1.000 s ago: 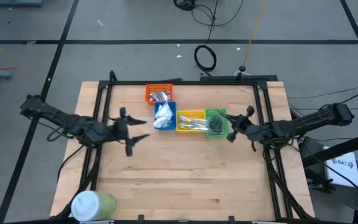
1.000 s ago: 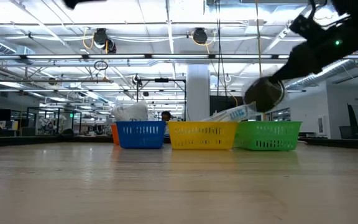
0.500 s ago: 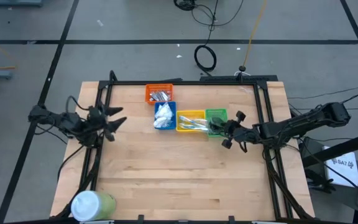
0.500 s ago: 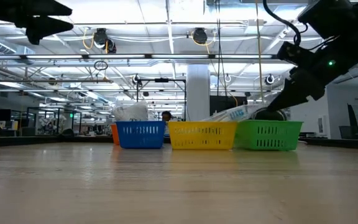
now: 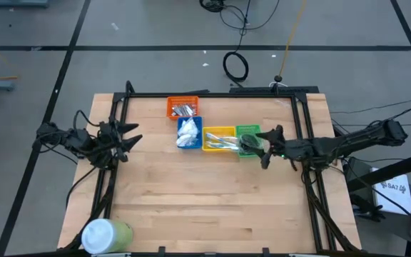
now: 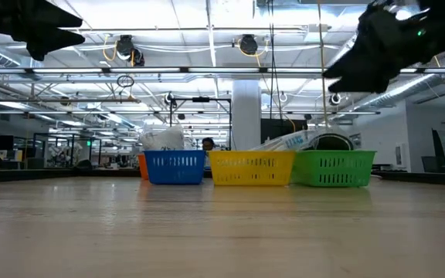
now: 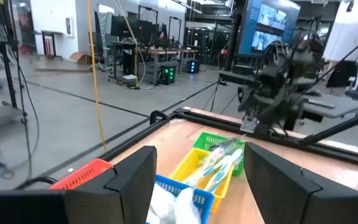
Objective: Pick & Place Travel size toiletries
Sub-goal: Return to Home position
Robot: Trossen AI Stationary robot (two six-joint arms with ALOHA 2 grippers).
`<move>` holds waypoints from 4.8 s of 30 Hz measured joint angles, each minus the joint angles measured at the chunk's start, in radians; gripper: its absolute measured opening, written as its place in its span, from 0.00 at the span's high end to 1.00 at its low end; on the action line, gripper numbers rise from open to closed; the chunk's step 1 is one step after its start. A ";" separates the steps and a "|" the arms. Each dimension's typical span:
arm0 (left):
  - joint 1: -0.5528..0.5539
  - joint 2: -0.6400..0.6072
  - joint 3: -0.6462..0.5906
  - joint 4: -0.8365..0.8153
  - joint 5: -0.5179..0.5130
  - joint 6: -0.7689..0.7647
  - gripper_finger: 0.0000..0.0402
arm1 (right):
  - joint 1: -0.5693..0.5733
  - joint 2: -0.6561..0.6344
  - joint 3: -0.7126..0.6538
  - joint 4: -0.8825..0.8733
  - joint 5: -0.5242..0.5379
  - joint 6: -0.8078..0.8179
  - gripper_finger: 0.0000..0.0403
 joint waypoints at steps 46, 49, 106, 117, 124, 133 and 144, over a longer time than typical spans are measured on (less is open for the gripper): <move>0.358 0.000 -0.339 0.295 0.918 0.037 0.40 | 0.102 -0.765 -0.393 0.239 -0.705 -0.341 0.22; 0.412 0.002 -0.338 0.310 0.903 0.081 0.40 | 0.102 -0.756 -0.393 0.221 -0.605 -0.332 0.22; 0.451 0.004 -0.338 0.291 0.797 0.024 0.40 | 0.102 -0.730 -0.398 0.115 -0.546 -0.209 0.22; 0.451 0.004 -0.338 0.291 0.797 0.024 0.40 | 0.102 -0.730 -0.398 0.115 -0.546 -0.209 0.22; 0.451 0.004 -0.338 0.291 0.797 0.024 0.40 | 0.102 -0.730 -0.398 0.115 -0.545 -0.209 0.22; 0.451 0.004 -0.338 0.292 0.797 0.024 0.40 | 0.102 -0.730 -0.398 0.115 -0.545 -0.209 0.22; 0.451 0.004 -0.338 0.291 0.797 0.024 0.40 | 0.102 -0.730 -0.398 0.115 -0.545 -0.209 0.22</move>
